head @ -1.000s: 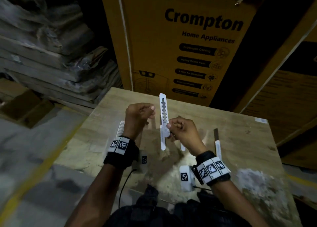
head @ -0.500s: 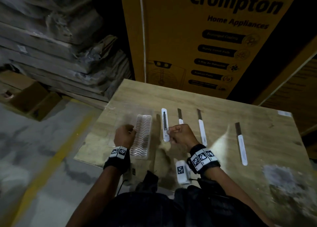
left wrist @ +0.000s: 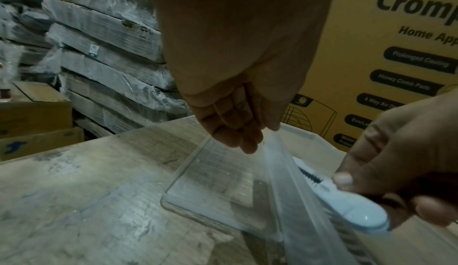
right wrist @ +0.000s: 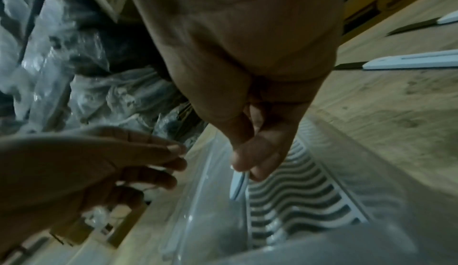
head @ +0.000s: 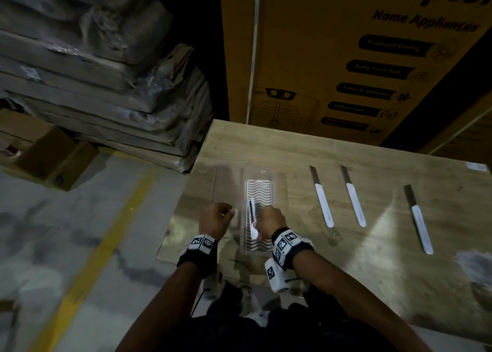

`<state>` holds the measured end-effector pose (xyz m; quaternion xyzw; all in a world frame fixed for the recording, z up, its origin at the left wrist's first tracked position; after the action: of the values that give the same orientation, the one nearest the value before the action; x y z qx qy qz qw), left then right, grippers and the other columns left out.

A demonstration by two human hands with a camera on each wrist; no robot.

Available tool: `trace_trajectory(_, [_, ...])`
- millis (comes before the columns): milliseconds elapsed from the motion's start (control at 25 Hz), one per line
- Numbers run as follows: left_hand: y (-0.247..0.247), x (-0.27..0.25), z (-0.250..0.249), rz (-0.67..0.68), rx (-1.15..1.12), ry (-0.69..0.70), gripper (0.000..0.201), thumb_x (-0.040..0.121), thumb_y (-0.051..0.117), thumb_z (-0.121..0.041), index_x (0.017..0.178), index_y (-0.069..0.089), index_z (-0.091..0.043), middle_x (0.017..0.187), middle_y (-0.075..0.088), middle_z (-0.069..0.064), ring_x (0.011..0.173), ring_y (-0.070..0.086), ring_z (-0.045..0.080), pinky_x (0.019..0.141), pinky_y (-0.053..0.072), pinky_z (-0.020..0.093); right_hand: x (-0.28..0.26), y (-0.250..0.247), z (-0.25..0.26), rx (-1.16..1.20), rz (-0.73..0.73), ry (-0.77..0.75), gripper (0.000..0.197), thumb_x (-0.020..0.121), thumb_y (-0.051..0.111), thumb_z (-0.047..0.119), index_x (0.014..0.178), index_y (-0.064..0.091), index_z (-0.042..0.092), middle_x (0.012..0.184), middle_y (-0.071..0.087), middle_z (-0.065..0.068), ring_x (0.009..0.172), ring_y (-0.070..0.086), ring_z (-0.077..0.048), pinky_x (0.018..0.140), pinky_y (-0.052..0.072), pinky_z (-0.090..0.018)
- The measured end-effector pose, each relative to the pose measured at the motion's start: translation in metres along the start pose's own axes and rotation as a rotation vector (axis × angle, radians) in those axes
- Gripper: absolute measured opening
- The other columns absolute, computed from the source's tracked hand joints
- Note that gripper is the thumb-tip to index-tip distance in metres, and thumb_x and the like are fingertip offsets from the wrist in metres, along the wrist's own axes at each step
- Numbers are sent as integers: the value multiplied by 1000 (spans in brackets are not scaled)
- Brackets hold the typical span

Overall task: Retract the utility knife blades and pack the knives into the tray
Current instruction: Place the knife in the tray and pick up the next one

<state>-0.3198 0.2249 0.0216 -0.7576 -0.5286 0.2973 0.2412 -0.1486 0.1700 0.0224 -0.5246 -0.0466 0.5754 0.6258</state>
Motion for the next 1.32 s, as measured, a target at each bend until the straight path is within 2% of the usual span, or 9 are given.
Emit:
trace_trajectory(160, [-1,2,8,53,-50,8,20,91,73,-18,106,78,-6,101,79,13,89,75,28,80,57,32,7,18,5,-135,31,-27,32,87,76,18,113,65,5,123,69,-21,113,67,-37,88,54,-37])
trace_trajectory(360, [3,-4,0,62,-80,112,22,85,67,-28,88,79,-10,91,78,9,88,74,25,74,49,26,11,19,5,-50,49,-34,12,79,72,-1,81,64,8,101,76,-19,93,75,-33,69,54,-28])
trace_trajectory(520, [8,-11,-18,79,-112,220,24,88,61,-22,82,78,-5,81,77,14,76,72,27,69,53,34,7,-4,-21,302,-54,30,14,85,65,-8,76,73,0,69,74,-17,58,74,-27,61,65,-39])
trace_trajectory(640, [28,-18,-31,111,-110,221,30,90,53,-28,65,62,-13,64,65,5,63,63,24,60,47,34,-17,-26,-60,734,-148,125,19,95,50,-15,90,67,-10,67,64,-17,38,62,-14,41,54,-25])
trace_trajectory(920, [92,-32,-85,101,-86,179,18,94,62,-18,95,79,-13,92,78,7,85,70,24,75,51,31,-45,-53,-181,605,-367,98,30,83,69,8,67,74,34,77,76,-8,75,75,-34,76,62,-55])
trace_trajectory(1040, [118,-37,-108,63,-88,181,17,93,64,-13,101,79,-9,98,79,10,89,72,27,78,50,27,-42,-77,-199,532,-400,42,23,85,68,35,64,74,27,67,72,-4,71,74,-33,71,61,-46])
trace_trajectory(1120, [132,-40,-115,17,-94,159,18,93,65,-13,103,79,-6,103,78,13,94,73,30,82,48,26,-29,-91,-203,422,-378,3,53,75,50,56,71,77,11,68,70,-4,70,68,-22,67,50,-28])
trace_trajectory(1240, [155,-48,-129,-78,-102,98,20,93,65,-16,106,78,-8,106,78,14,97,73,29,86,50,29,8,-104,-213,189,-333,-77,71,76,31,59,72,71,1,80,74,-16,80,70,-34,64,40,-31])
trace_trajectory(1320, [167,-55,-137,-80,-101,43,19,95,66,-17,110,77,-10,107,78,11,95,74,26,86,53,30,30,-104,-213,112,-235,-85,46,91,52,48,74,61,6,89,72,-20,88,69,-36,65,36,-29])
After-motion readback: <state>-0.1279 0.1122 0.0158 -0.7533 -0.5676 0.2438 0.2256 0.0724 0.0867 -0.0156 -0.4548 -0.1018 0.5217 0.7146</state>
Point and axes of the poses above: each hand's wrist, its own x-axis towards the middle knuckle, its own y-axis out of the palm, z = x × y, the point moved 3 cm from there along x, towards the middle knuckle
